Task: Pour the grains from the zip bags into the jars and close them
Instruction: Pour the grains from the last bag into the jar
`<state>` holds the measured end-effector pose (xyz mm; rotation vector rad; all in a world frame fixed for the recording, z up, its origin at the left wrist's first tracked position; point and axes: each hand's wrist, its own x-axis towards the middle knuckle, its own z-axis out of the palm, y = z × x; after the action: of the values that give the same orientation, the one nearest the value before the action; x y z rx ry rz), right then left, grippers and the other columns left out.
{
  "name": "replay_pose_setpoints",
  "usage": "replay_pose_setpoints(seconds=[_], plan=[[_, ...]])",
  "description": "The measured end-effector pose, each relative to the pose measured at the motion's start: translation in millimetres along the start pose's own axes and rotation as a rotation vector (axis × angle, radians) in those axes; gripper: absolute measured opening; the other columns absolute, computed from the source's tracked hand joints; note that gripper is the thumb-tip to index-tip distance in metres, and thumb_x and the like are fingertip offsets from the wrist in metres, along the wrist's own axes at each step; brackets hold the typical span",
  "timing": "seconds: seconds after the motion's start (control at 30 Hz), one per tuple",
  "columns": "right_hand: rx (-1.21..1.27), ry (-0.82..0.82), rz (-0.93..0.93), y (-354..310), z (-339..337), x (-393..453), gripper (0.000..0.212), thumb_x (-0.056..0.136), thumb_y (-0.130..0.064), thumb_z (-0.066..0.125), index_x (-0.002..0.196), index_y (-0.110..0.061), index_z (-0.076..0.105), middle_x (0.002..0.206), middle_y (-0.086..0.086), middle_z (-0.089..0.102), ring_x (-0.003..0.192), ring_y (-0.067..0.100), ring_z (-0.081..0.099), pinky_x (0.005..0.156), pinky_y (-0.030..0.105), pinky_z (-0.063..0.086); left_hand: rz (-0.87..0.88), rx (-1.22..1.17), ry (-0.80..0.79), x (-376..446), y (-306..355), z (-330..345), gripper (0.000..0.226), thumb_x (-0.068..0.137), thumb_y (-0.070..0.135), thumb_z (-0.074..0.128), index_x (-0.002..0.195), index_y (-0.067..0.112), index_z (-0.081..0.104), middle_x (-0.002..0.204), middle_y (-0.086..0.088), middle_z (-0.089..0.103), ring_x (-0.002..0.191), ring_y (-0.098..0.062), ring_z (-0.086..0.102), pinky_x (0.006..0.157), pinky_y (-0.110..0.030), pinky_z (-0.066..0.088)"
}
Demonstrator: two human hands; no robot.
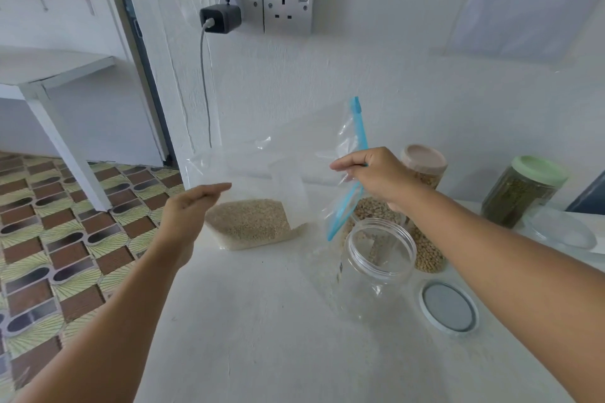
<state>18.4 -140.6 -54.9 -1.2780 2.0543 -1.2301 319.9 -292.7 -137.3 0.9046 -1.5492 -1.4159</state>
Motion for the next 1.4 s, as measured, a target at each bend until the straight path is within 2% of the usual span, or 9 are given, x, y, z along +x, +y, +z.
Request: replay_pose_setpoints(seconds=[0.13, 0.23, 0.4, 0.53, 0.7, 0.8, 0.93, 1.07, 1.4], plan=[[-0.010, -0.039, -0.005, 3, 7, -1, 0.039, 0.104, 0.000, 0.052, 0.108, -0.025, 0.082, 0.114, -0.013, 0.073, 0.108, 0.002, 0.067, 0.083, 0.011, 0.052, -0.114, 0.052, -0.202, -14, -25, -3, 0.033, 0.098, 0.005, 0.066, 0.116, 0.028, 0.081, 0.125, 0.011, 0.074, 0.125, 0.005, 0.058, 0.109, -0.026, 0.034], [0.006, -0.059, -0.023, 0, 8, -1, 0.039, 0.105, 0.001, 0.051, 0.110, -0.022, 0.081, 0.112, -0.017, 0.070, 0.109, -0.004, 0.063, 0.078, 0.003, 0.050, -0.092, 0.058, -0.106, -12, -29, 4, 0.029, 0.098, 0.002, 0.066, 0.110, 0.024, 0.081, 0.112, 0.015, 0.078, 0.105, 0.008, 0.067, 0.100, -0.018, 0.044], [0.060, 0.014, -0.055, 3, 12, 1, 0.039, 0.105, -0.001, 0.053, 0.104, -0.029, 0.081, 0.118, -0.012, 0.073, 0.113, 0.010, 0.069, 0.099, 0.024, 0.056, 0.004, 0.061, 0.075, -8, -23, 22, 0.030, 0.101, -0.002, 0.060, 0.101, 0.020, 0.080, 0.094, 0.019, 0.079, 0.090, 0.009, 0.069, 0.079, -0.005, 0.050], [0.017, -0.061, -0.029, 3, 12, -2, 0.039, 0.105, 0.000, 0.051, 0.109, -0.025, 0.081, 0.122, -0.008, 0.072, 0.107, 0.006, 0.070, 0.088, 0.014, 0.056, 0.031, 0.187, 0.018, -6, -28, 28, 0.035, 0.101, 0.003, 0.060, 0.103, 0.031, 0.080, 0.109, 0.011, 0.075, 0.092, 0.005, 0.066, 0.083, -0.010, 0.049], [0.009, -0.071, -0.010, 3, 14, -3, 0.039, 0.105, -0.002, 0.052, 0.108, -0.027, 0.081, 0.125, -0.008, 0.071, 0.108, 0.009, 0.071, 0.098, 0.027, 0.057, -0.019, 0.220, -0.100, 1, -20, 29, 0.037, 0.104, 0.012, 0.059, 0.117, 0.041, 0.077, 0.117, 0.022, 0.060, 0.095, 0.005, 0.056, 0.083, -0.007, 0.041], [-0.010, -0.084, -0.001, 0, 12, -6, 0.034, 0.105, -0.006, 0.055, 0.112, -0.027, 0.080, 0.121, -0.011, 0.072, 0.102, 0.008, 0.073, 0.094, 0.023, 0.056, -0.085, 0.148, -0.143, -1, -25, 26, 0.036, 0.102, 0.010, 0.061, 0.115, 0.039, 0.079, 0.127, 0.017, 0.067, 0.121, 0.000, 0.057, 0.106, -0.022, 0.041], [-0.007, -0.026, -0.028, 1, 11, -8, 0.033, 0.104, -0.003, 0.057, 0.109, -0.025, 0.080, 0.117, -0.010, 0.074, 0.103, 0.007, 0.072, 0.092, 0.020, 0.057, -0.066, 0.067, -0.015, -6, -28, 19, 0.034, 0.101, 0.004, 0.063, 0.107, 0.033, 0.079, 0.103, 0.010, 0.076, 0.101, -0.007, 0.067, 0.099, -0.025, 0.049], [0.092, 0.053, -0.042, -11, 4, -4, 0.039, 0.101, 0.002, 0.056, 0.097, -0.029, 0.080, 0.108, -0.008, 0.077, 0.096, 0.010, 0.075, 0.092, 0.026, 0.060, -0.046, -0.061, 0.116, -1, -12, 12, 0.031, 0.100, -0.001, 0.062, 0.110, 0.023, 0.079, 0.111, 0.007, 0.079, 0.107, -0.012, 0.072, 0.106, -0.033, 0.051], [0.229, 0.090, -0.195, -74, -11, -9, 0.039, 0.105, 0.001, 0.048, 0.102, -0.023, 0.079, 0.109, 0.001, 0.076, 0.087, 0.015, 0.076, 0.081, 0.024, 0.062, 0.155, -0.066, 0.220, 0, 46, -18, 0.024, 0.100, 0.013, 0.067, 0.119, 0.023, 0.077, 0.105, 0.002, 0.079, 0.079, -0.011, 0.071, 0.077, -0.022, 0.057]])
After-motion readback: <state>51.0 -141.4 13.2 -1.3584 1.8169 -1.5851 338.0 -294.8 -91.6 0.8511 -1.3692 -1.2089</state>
